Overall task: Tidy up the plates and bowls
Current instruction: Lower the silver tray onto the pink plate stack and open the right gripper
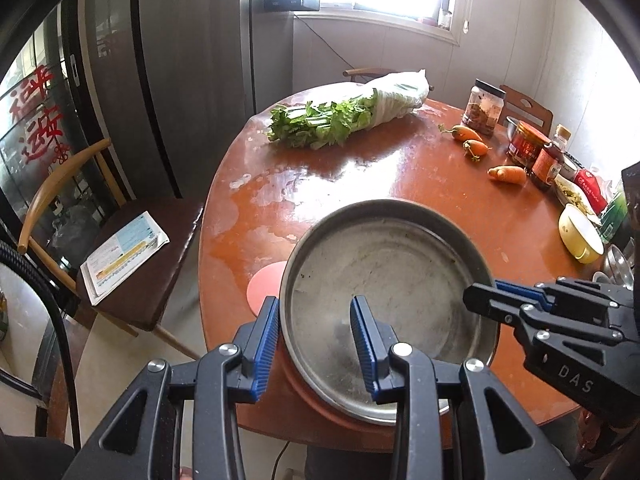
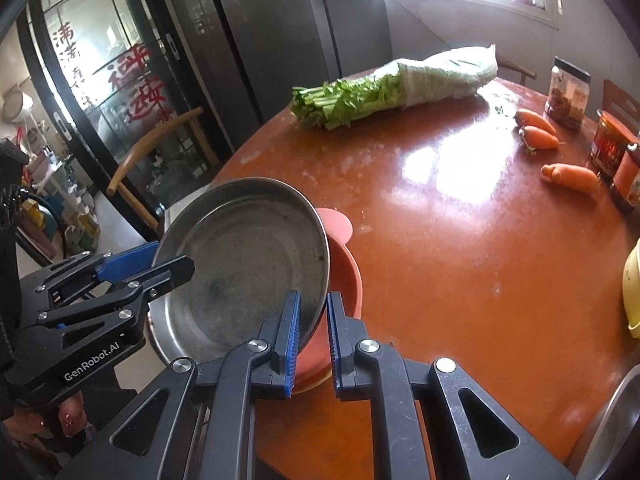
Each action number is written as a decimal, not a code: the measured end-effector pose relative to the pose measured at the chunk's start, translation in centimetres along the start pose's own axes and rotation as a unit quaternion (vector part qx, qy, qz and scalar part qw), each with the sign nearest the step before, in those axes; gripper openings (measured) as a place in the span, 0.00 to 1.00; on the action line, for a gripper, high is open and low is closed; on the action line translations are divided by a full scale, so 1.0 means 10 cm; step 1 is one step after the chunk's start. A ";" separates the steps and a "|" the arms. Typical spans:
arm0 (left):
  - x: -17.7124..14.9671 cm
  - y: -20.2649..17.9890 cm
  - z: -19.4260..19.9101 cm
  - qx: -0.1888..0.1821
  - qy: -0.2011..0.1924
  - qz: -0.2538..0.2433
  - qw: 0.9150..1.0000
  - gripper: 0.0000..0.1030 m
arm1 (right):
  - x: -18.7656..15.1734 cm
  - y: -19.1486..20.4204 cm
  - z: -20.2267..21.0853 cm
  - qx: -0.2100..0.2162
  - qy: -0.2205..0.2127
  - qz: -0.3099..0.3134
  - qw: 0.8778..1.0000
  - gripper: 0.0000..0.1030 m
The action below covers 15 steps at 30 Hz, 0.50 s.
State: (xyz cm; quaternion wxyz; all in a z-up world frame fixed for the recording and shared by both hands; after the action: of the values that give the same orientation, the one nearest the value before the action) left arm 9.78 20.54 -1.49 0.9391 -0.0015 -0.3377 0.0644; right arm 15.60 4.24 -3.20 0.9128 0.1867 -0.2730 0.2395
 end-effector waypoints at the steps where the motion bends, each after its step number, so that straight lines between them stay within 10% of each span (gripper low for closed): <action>1: 0.00 0.00 -0.01 0.000 0.000 -0.001 1.000 0.35 | 0.00 0.00 -0.01 0.000 0.002 -0.001 1.000 0.13; 15: -0.01 -0.05 -0.07 0.016 -0.009 -0.019 1.000 0.35 | -0.01 0.01 -0.09 -0.009 0.004 0.010 1.000 0.14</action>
State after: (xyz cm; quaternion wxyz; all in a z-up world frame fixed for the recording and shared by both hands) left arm 10.19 20.04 -2.06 0.9371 0.0206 -0.3446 0.0516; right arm 15.84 4.71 -3.99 0.9133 0.1746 -0.2730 0.2466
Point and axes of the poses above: each gripper's, at about its wrist camera, not at the fingertips, and z roughly against the way its jaws point, y to its left, x to its top, the point moved 2 cm from there along -z, roughly the way its jaws point
